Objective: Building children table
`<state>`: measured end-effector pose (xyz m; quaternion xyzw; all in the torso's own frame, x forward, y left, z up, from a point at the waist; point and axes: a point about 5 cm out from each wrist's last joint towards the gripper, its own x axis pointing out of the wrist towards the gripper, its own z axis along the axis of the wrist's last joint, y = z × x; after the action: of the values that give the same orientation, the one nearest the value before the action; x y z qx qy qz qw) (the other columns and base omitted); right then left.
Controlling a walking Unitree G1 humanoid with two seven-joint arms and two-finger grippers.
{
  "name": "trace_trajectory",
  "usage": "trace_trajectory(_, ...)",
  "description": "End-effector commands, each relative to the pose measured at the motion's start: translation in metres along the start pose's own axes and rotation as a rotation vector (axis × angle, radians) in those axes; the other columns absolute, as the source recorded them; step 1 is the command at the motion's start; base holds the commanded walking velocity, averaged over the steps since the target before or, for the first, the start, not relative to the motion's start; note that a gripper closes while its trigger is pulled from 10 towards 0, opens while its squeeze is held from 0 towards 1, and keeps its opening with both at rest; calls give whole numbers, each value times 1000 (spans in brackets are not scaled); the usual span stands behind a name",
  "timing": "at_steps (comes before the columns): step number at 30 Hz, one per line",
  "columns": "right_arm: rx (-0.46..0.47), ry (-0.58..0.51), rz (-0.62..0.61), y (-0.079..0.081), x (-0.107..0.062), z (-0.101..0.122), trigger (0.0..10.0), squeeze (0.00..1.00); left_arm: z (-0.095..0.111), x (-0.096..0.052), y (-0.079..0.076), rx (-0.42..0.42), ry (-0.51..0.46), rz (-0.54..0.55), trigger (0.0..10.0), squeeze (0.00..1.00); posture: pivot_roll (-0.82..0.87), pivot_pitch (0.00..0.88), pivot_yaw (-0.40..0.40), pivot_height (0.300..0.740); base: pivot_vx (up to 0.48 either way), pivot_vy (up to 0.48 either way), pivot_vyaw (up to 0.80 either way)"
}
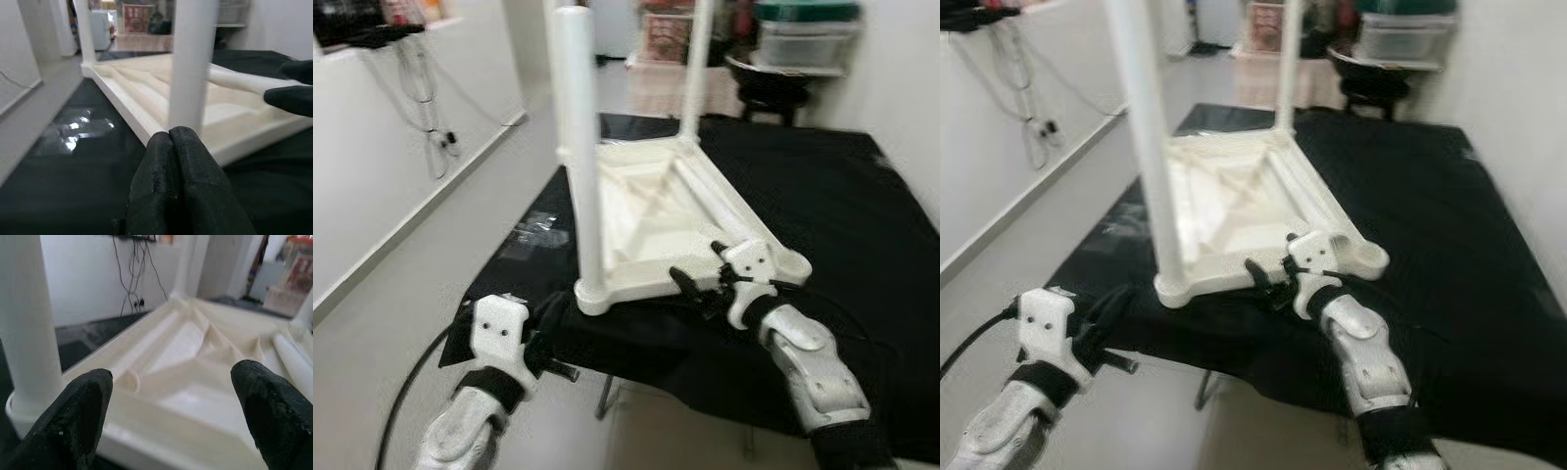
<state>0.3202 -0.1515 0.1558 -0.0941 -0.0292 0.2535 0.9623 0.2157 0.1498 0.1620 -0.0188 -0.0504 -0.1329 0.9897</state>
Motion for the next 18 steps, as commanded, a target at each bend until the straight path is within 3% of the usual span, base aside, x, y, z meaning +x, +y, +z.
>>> trace_trajectory(1, -3, 9, -26, -7, -7, -4, 10000, 0, -1, 1, -4, -14, 4, -27, 10000, 0, -12, 42, -38, 740, 401, 0, 0)
trace_trajectory(8, 0, 39, 67, -3, -7, -5, 10000, 0, -1, 1, -4, -17, 4, -36, 10000, 0, -3, 42, -39, 740, 410, 0, 0)
trace_trajectory(11, -87, 70, 258, 4, -8, 0, 10000, 0, 0, 1, -6, -21, 3, -39, 10000, 0, -1, 42, -45, 740, 416, 0, 0)
trace_trajectory(12, -87, 70, 258, 4, -8, 0, 10000, 0, 0, 1, -6, -21, 3, -39, 10000, 0, -1, 42, -45, 740, 416, 0, 0)
trace_trajectory(14, -169, 90, 412, 6, -13, 6, 10000, 0, 0, 1, -7, -24, 1, -40, 10000, 0, 0, 44, -51, 740, 403, 0, 0)
trace_trajectory(15, -169, 90, 412, 6, -13, 6, 10000, 0, 0, 1, -7, -24, 1, -40, 10000, 0, 0, 44, -51, 740, 390, 0, 0)
trace_trajectory(16, -242, 115, 503, 1, -17, 12, 10000, 0, 0, 0, -8, -28, -3, -47, 10000, 0, -2, 44, -52, 740, 0, 0, 0)
trace_trajectory(18, -242, 115, 503, 1, -17, 12, 10000, 0, 0, 0, -8, -28, -3, -47, 10000, 0, -2, 44, -52, 740, 0, 0, 0)
